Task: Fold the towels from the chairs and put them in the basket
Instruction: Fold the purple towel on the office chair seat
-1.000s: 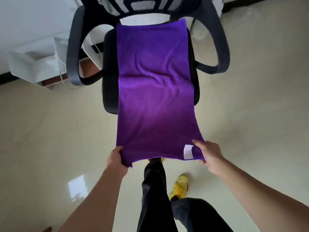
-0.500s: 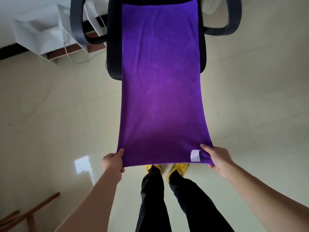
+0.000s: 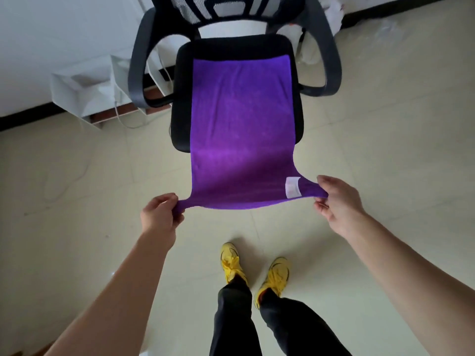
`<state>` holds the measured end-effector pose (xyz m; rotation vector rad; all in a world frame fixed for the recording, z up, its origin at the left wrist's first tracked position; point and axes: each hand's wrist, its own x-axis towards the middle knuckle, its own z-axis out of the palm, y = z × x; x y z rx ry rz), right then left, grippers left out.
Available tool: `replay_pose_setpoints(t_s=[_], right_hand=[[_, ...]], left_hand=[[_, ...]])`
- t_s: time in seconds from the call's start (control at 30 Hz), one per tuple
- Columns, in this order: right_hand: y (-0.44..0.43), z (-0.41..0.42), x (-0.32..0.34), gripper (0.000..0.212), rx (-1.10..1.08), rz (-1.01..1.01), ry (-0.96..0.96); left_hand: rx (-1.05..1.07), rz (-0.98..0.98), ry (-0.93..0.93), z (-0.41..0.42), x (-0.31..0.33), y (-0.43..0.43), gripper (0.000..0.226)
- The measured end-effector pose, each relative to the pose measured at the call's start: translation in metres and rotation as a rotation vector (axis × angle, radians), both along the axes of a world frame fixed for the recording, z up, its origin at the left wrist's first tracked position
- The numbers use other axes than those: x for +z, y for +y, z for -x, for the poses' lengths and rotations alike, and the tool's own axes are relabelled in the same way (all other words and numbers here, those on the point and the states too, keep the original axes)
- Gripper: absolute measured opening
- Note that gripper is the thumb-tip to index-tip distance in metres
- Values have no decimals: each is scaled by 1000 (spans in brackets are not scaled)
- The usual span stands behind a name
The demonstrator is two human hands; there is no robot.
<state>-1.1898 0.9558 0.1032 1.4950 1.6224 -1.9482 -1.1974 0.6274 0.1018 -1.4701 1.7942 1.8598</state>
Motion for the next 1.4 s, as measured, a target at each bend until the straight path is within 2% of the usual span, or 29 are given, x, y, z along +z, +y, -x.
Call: replay_pose_setpoints(t_s=[0.1,0.23,0.3,0.37,0.43,0.5,0.63,0.73,0.83,0.9,1.07,1.13,1.27,1.4], right_hand=[[5,43,25,10,-85,167,82],[11,95,35,37,-65,194,173],[13,123,33,42,27,87,210],[13,149,30,32,108,-86,216],[12,178,22,14,169,-232,216],[13,205,15,3,222,-360,225],[14,273,-8,9,306,-576,194],[13,311,-23,15,366,-700,149],[12,346,-35,22,395,-760,125],[11,366,-45,24,421,-786,89],[13,411,-72,27,430,-784,26],[15,432,-92,27,395,-749,-8],[20,456,-128,27,347,-688,-67],[26,468,-160,25,337,-688,-121]], left_hand=[[-81,3,50,41,20,4,11],[-267,149,120,97,32,1,9],[-343,155,188,129,37,-1,8],[-428,178,245,161,42,0,17],[-563,319,241,195,38,0,23],[-682,503,217,227,29,-2,18],[-776,707,229,306,5,-9,20],[-795,672,216,354,-12,-13,22],[-705,519,187,394,-35,-15,14],[-660,406,131,417,-52,-15,7],[-526,216,60,464,-87,-8,7],[-488,190,45,482,-110,-2,8],[-443,158,8,506,-144,8,24],[-442,193,-21,523,-169,11,19]])
